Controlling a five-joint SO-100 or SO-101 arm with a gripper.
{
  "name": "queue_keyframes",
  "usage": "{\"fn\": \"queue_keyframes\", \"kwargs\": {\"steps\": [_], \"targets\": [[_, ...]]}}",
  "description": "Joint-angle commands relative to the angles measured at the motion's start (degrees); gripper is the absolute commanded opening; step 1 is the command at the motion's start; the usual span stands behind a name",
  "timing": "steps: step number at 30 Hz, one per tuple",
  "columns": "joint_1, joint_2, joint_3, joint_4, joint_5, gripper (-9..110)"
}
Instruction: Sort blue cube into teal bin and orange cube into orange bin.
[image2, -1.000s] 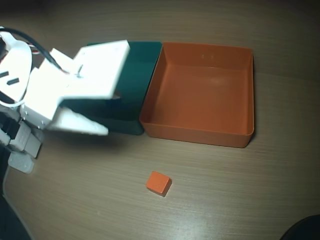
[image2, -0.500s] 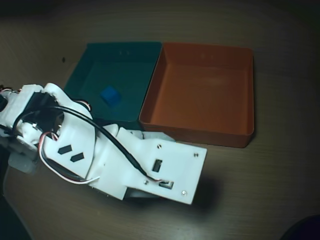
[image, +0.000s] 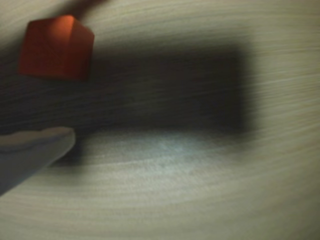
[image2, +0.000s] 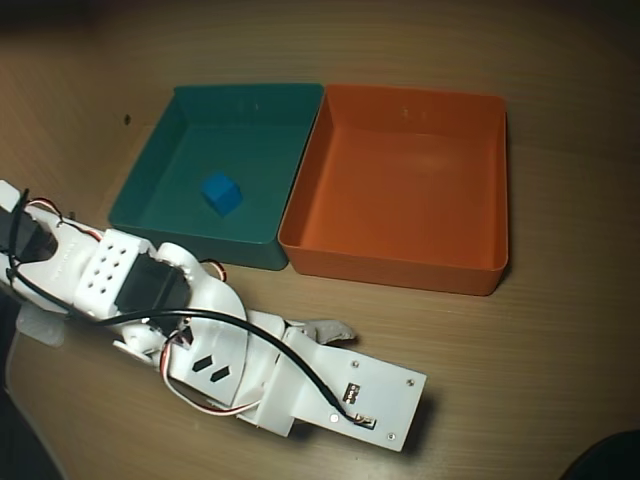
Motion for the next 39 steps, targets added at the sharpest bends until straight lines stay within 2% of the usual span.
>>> {"fn": "queue_keyframes", "kwargs": {"steps": [1, 20, 23, 31, 39], "targets": [[-0.18, 0.88, -3.87, -0.44, -0.26, 35], [-2.29, -4.22, -3.78, 0.18, -0.26, 34], [-2.29, -4.22, -3.78, 0.18, -0.26, 27], [-2.11, -3.52, -3.78, 0.18, 0.70, -7], [-2.37, 6.94, -4.92, -0.70, 0.79, -6]]}}
